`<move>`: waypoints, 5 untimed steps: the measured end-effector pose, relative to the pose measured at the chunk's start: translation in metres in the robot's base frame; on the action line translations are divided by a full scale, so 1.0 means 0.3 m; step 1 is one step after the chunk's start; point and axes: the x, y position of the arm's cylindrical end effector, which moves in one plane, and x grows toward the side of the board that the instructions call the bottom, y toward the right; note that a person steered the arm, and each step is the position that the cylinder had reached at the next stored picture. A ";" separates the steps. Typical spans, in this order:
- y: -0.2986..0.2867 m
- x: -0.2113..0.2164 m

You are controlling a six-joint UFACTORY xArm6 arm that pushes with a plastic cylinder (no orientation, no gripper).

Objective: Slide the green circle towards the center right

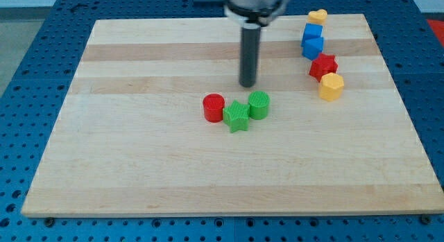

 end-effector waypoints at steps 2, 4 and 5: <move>0.008 0.073; 0.031 0.152; 0.044 0.199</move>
